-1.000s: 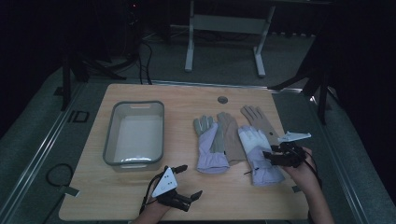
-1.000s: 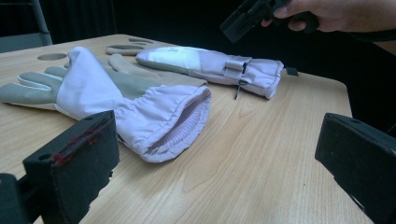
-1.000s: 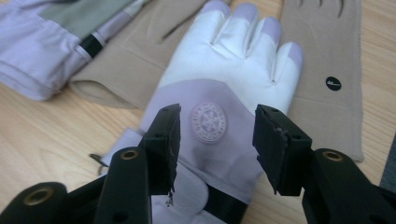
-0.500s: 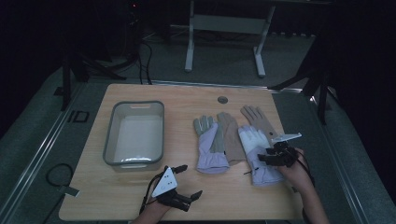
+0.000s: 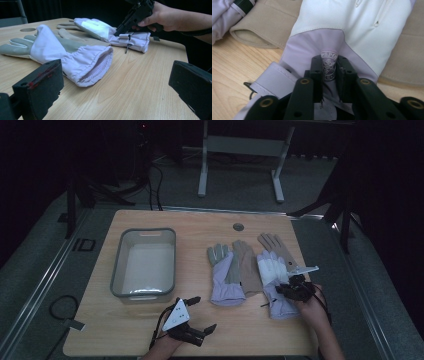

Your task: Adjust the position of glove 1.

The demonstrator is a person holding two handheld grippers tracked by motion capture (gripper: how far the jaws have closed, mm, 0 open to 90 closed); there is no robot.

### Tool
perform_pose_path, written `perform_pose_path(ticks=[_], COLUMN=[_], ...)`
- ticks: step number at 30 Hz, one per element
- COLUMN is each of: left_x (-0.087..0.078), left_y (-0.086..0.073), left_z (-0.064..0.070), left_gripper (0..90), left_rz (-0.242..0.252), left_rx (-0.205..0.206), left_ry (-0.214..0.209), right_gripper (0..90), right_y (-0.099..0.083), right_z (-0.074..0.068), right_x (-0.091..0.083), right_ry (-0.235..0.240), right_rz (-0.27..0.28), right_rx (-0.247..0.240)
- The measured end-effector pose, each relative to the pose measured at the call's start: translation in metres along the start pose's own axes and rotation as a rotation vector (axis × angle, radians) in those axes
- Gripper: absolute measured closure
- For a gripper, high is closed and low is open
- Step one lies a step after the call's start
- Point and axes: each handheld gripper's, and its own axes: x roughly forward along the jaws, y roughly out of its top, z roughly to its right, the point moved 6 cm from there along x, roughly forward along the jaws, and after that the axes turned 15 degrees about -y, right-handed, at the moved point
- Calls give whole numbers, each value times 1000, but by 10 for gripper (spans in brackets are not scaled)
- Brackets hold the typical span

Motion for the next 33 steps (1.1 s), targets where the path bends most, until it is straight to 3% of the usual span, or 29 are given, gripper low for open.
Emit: perform_pose_path(ticks=[3, 7, 16, 18, 24, 33], left_x=[0, 0, 0, 0, 0, 0], left_y=[0, 0, 0, 0, 0, 0], left_z=[0, 0, 0, 0, 0, 0], left_gripper=[0, 0, 0, 0, 0, 0], left_rz=[0, 0, -1, -1, -1, -1], left_rx=[1, 0, 0, 0, 3, 5], left_ry=[0, 0, 3, 4, 4, 4], right_gripper=[802, 808, 807, 807, 808, 809], right_y=[0, -1, 11, 20, 52, 99], right_z=[-1, -1, 8, 10, 2, -28], right_x=[-4, -14, -59, -72, -97, -111], right_ry=[2, 39, 51, 46, 41, 67], right_rz=[9, 19, 100, 124, 190, 230], right_rx=[20, 51, 98, 115, 103, 88])
